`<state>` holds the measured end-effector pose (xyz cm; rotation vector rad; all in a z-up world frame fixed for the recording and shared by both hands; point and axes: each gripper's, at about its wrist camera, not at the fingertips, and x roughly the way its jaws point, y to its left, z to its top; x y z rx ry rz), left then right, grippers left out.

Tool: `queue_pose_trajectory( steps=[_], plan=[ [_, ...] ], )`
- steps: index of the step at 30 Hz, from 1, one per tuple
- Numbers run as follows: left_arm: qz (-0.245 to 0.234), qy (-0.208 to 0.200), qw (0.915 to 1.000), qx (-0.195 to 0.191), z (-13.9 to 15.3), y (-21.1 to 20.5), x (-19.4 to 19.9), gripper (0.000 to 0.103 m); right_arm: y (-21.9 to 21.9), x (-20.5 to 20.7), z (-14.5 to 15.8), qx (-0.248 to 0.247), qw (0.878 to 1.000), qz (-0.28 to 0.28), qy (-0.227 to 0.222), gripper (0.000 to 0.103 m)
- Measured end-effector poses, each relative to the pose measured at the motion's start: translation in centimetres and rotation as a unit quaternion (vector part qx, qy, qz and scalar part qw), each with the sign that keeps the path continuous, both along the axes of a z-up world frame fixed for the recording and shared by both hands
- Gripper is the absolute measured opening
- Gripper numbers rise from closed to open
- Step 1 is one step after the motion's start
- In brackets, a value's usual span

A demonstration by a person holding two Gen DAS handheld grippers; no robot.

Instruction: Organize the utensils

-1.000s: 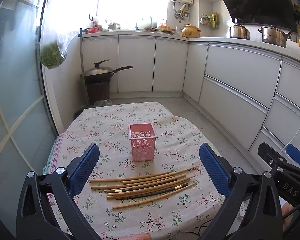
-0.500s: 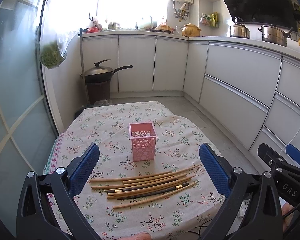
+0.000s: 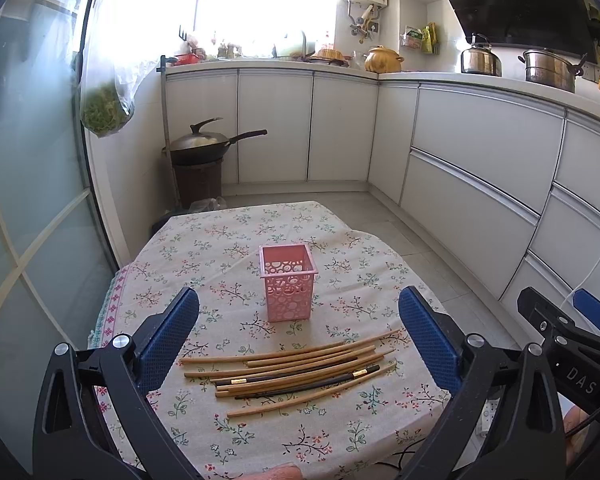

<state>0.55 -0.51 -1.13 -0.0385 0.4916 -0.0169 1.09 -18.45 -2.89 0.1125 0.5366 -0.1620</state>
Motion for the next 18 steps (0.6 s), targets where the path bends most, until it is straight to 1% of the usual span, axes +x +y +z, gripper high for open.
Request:
queue_pose_trajectory(
  steps=[13, 16, 18],
  plan=[
    [0.0, 0.002, 1.0, 0.001, -0.07, -0.01, 0.02, 0.096, 0.07, 0.06, -0.32, -0.001, 1.0, 0.0, 0.004, 0.096],
    [0.002, 0.01, 0.9999, 0.002, -0.29, 0.08, 0.27, 0.096, 0.03, 0.07, -0.34, -0.001, 1.0, -0.001, 0.007, 0.096],
    [-0.001, 0.024, 0.9997, 0.004, -0.57, 0.14, 0.77, 0.096, -0.07, 0.1, -0.31, 0.001, 1.0, -0.001, 0.009, 0.096]
  ],
)
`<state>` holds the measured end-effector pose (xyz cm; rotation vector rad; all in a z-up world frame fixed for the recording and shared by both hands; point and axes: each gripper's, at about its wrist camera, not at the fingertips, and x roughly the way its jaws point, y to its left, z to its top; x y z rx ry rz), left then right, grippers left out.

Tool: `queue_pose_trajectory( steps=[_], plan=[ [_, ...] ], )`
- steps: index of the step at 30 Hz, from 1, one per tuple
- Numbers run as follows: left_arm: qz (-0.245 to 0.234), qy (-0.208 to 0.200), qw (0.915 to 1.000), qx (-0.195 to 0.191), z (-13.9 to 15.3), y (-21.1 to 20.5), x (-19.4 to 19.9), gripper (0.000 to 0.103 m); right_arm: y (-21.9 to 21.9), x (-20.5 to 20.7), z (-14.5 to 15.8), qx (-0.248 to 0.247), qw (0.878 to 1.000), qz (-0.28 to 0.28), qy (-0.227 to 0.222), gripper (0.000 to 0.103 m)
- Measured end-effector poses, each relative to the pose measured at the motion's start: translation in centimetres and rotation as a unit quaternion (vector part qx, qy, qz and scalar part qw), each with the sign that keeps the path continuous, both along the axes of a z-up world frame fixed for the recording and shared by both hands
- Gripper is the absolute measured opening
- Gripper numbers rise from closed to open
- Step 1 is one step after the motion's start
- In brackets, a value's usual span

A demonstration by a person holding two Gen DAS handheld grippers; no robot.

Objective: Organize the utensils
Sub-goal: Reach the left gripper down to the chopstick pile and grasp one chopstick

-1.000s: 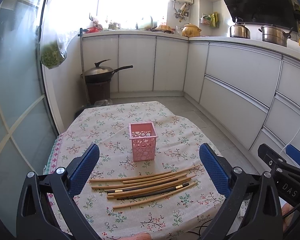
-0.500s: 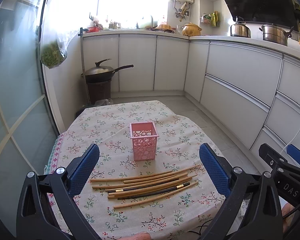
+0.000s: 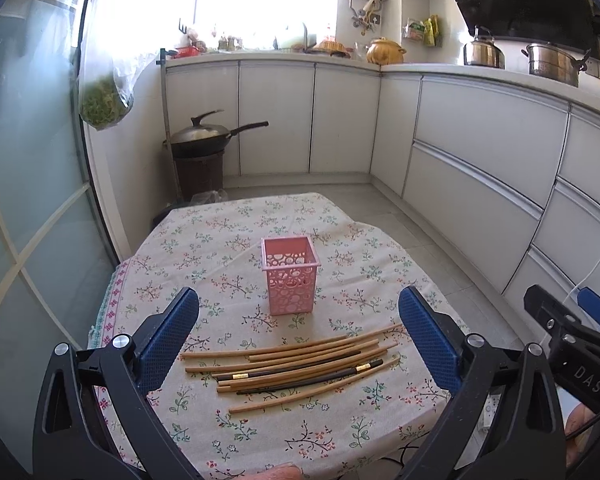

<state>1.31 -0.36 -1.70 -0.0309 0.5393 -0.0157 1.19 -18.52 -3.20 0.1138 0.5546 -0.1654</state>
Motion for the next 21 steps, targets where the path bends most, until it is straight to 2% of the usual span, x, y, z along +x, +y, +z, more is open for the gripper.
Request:
queue_pose_trajectory(
  steps=[3, 4, 6, 7, 9, 10, 12, 13, 14, 15, 16, 18, 19, 21],
  plan=[
    [-0.024, 0.054, 0.9981, 0.015, -1.1, -0.3, 1.9, 0.096, -0.6, 0.2, 0.1, 0.017, 1.0, -0.002, 0.009, 0.096],
    [-0.042, 0.087, 0.9949, 0.03, -1.9, -0.6, 2.9, 0.096, -1.1, 0.3, 0.2, 0.029, 0.999, -0.005, 0.013, 0.096],
    [-0.079, 0.145, 0.9848, 0.055, -3.7, -1.5, 4.7, 0.096, -3.0, 0.6, 0.3, 0.073, 0.997, -0.02, 0.023, 0.096],
    [-0.106, 0.186, 0.9746, 0.066, -5.2, -2.1, 5.8, 0.096, -4.0, 0.7, 0.3, 0.098, 0.994, -0.026, 0.028, 0.096],
    [-0.132, 0.229, 0.9621, 0.067, -7.1, -2.9, 6.6, 0.096, -6.9, 1.4, -0.6, 0.187, 0.98, -0.032, 0.055, 0.096],
    [-0.16, 0.263, 0.9494, 0.06, -8.5, -3.5, 7.2, 0.096, -8.1, 1.7, -1.3, 0.226, 0.971, -0.032, 0.07, 0.096],
    [-0.212, 0.302, 0.9282, 0.049, -10.0, -4.7, 7.5, 0.096, -10.0, 2.3, -2.7, 0.3, 0.949, -0.031, 0.097, 0.096],
    [-0.248, 0.323, 0.9122, 0.047, -10.9, -5.6, 7.6, 0.096, -10.7, 2.5, -3.6, 0.332, 0.936, -0.029, 0.11, 0.096],
    [-0.275, 0.333, 0.9005, 0.052, -11.5, -6.3, 7.7, 0.096, -11.2, 2.7, -4.1, 0.351, 0.928, -0.025, 0.119, 0.096],
    [-0.299, 0.34, 0.8897, 0.061, -11.9, -6.9, 7.8, 0.096, -11.3, 2.8, -4.4, 0.359, 0.925, -0.022, 0.126, 0.096],
    [-0.334, 0.345, 0.8745, 0.07, -12.4, -7.6, 7.9, 0.096, -11.2, 2.9, -4.6, 0.359, 0.924, -0.02, 0.129, 0.096],
    [-0.369, 0.35, 0.8585, 0.066, -12.6, -8.2, 8.2, 0.096, -11.3, 2.9, -4.8, 0.363, 0.922, -0.012, 0.133, 0.096],
    [-0.392, 0.357, 0.8464, 0.054, -12.8, -8.4, 8.7, 0.096, -11.5, 3.0, -4.8, 0.368, 0.92, -0.01, 0.136, 0.096],
    [-0.414, 0.372, 0.83, 0.034, -13.3, -8.7, 9.5, 0.096, -11.9, 3.2, -5.4, 0.385, 0.911, -0.008, 0.146, 0.096]
  ],
)
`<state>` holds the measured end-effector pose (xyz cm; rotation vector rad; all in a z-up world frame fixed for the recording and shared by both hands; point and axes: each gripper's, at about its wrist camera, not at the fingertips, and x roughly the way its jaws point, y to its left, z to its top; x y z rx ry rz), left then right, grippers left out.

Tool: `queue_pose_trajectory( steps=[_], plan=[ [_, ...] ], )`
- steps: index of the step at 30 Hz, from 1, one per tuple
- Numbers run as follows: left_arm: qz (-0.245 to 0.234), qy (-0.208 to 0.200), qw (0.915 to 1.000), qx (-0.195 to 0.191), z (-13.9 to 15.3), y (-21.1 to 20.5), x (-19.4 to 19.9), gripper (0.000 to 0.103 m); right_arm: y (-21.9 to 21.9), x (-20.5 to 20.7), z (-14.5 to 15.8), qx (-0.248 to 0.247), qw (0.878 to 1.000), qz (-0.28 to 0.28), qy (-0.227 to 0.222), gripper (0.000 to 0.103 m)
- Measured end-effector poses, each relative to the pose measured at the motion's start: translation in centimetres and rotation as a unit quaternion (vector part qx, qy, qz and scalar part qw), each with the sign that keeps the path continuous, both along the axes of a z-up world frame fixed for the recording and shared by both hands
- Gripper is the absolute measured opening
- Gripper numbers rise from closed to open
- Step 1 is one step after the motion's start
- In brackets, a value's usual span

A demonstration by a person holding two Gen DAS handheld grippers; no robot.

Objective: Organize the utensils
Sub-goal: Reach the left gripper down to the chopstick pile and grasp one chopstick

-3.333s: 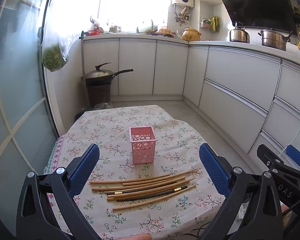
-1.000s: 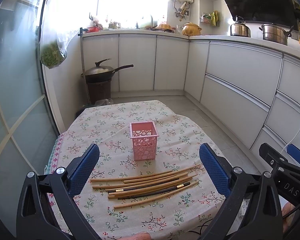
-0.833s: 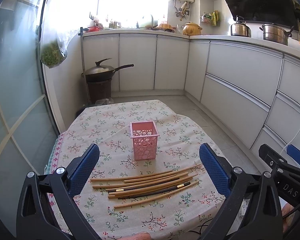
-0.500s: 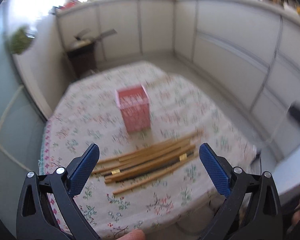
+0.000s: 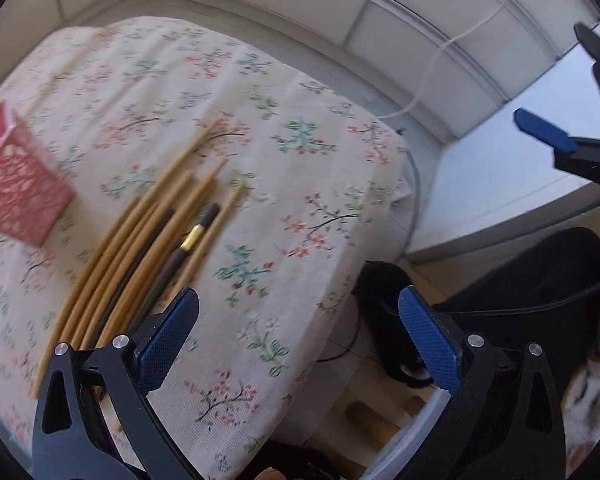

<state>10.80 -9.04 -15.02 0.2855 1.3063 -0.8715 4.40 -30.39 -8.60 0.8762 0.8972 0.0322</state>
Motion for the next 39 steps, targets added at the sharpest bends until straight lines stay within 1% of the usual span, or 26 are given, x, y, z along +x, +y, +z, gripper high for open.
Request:
queue_pose_trajectory(
  steps=[2, 4, 7, 13, 15, 20, 22, 25, 27, 30, 35, 36, 37, 39],
  plan=[
    [-0.008, 0.019, 0.9998, -0.002, -0.7, -0.2, 0.8, 0.096, -0.6, 0.3, -0.8, 0.027, 1.0, 0.002, 0.013, 0.096],
    [-0.008, 0.024, 0.9997, 0.007, -1.7, -0.4, 1.4, 0.096, -1.0, 0.8, -1.9, 0.06, 0.998, 0.006, 0.031, 0.096],
    [-0.009, 0.034, 0.9993, 0.017, -2.6, -0.9, 1.9, 0.096, -1.4, 1.1, -2.8, 0.082, 0.995, 0.014, 0.046, 0.096],
    [-0.019, 0.029, 0.9994, 0.008, -2.5, -1.9, 2.9, 0.096, -1.1, 1.5, -2.6, 0.064, 0.997, 0.02, 0.046, 0.096],
    [-0.021, 0.029, 0.9993, 0.008, -2.7, -2.1, 3.3, 0.096, -1.3, 1.5, -2.9, 0.066, 0.996, 0.018, 0.052, 0.096],
    [-0.026, 0.028, 0.9989, 0.026, -4.0, -2.5, 4.1, 0.096, -2.1, 1.3, -3.3, 0.071, 0.996, 0.009, 0.06, 0.096],
    [-0.032, 0.036, 0.9983, 0.032, -4.6, -2.7, 4.2, 0.096, -2.2, 1.3, -3.3, 0.071, 0.996, 0.008, 0.061, 0.096],
    [-0.043, 0.027, 0.9976, 0.048, -5.1, -3.3, 4.2, 0.096, -2.4, 1.2, -3.4, 0.071, 0.995, 0.006, 0.063, 0.096],
    [-0.04, 0.025, 0.9973, 0.057, -5.2, -4.0, 4.4, 0.096, -2.7, 1.1, -3.4, 0.07, 0.995, 0.002, 0.064, 0.096],
    [-0.032, 0.034, 0.9962, 0.074, -5.4, -5.1, 5.1, 0.096, -2.8, 1.0, -3.6, 0.066, 0.996, 0.001, 0.066, 0.096],
    [-0.033, 0.043, 0.9892, 0.136, -6.2, -7.1, 5.5, 0.096, -3.0, 1.0, -3.9, 0.055, 0.995, 0.001, 0.078, 0.096],
    [-0.038, 0.037, 0.9873, 0.15, -6.3, -7.5, 5.4, 0.094, -3.1, 1.0, -4.0, 0.052, 0.995, -0.001, 0.081, 0.096],
    [-0.049, 0.019, 0.9835, 0.173, -6.5, -8.0, 4.9, 0.09, -3.2, 0.9, -4.1, 0.05, 0.995, -0.003, 0.083, 0.096],
    [-0.057, -0.006, 0.9788, 0.197, -6.6, -8.6, 4.4, 0.084, -3.4, 0.8, -4.3, 0.05, 0.995, -0.008, 0.086, 0.096]
  ],
)
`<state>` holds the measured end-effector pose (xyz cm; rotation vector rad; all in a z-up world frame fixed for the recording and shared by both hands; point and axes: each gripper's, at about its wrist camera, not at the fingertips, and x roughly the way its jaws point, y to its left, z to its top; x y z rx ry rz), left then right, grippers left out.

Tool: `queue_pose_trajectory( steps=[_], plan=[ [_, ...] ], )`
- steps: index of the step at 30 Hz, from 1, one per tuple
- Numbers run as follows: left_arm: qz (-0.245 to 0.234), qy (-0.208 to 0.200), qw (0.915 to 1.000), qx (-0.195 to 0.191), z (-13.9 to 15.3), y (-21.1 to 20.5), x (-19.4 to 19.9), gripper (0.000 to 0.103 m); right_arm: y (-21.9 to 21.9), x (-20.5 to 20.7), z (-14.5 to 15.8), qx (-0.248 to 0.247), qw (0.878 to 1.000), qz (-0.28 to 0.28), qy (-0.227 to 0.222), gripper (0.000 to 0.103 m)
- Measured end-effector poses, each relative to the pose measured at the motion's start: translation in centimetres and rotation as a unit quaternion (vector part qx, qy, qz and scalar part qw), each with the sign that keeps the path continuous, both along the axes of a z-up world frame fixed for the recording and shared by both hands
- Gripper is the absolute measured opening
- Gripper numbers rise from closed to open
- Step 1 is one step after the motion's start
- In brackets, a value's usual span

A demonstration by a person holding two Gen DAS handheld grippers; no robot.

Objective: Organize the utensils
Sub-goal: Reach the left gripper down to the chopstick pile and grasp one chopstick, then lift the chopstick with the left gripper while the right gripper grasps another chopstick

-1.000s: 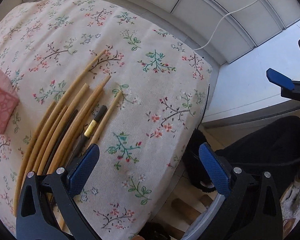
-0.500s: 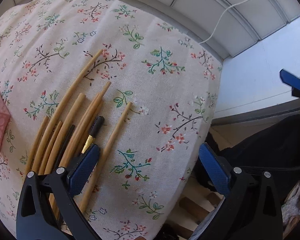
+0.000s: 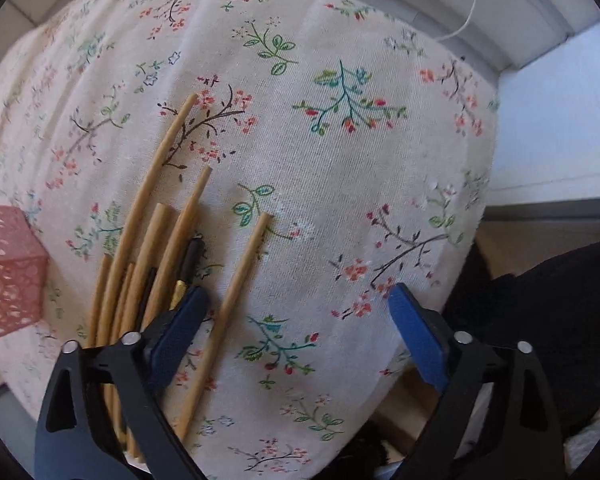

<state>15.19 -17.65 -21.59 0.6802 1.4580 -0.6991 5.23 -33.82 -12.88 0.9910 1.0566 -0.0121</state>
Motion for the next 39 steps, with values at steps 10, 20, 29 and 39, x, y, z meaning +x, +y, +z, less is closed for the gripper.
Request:
queue_pose_trajectory(
  steps=[10, 20, 29, 39],
  plan=[
    [0.043, -0.034, 0.9981, -0.026, 1.4, 1.2, 0.6, 0.028, 0.6, 0.3, -0.4, 0.012, 1.0, 0.008, 0.003, 0.096],
    [0.091, -0.074, 0.9874, -0.107, 2.9, 6.3, -1.5, 0.005, 1.7, 0.7, -0.6, -0.011, 1.0, 0.005, 0.012, 0.096],
    [0.193, -0.166, 0.9326, -0.256, 13.6, 15.7, -5.3, 0.005, 9.0, 5.0, -2.5, 0.001, 0.995, 0.081, 0.055, 0.09],
    [0.199, -0.262, 0.8736, -0.359, 21.9, 20.7, -9.1, 0.005, 12.9, 10.9, -7.4, 0.064, 0.99, 0.047, 0.118, 0.036]
  ],
)
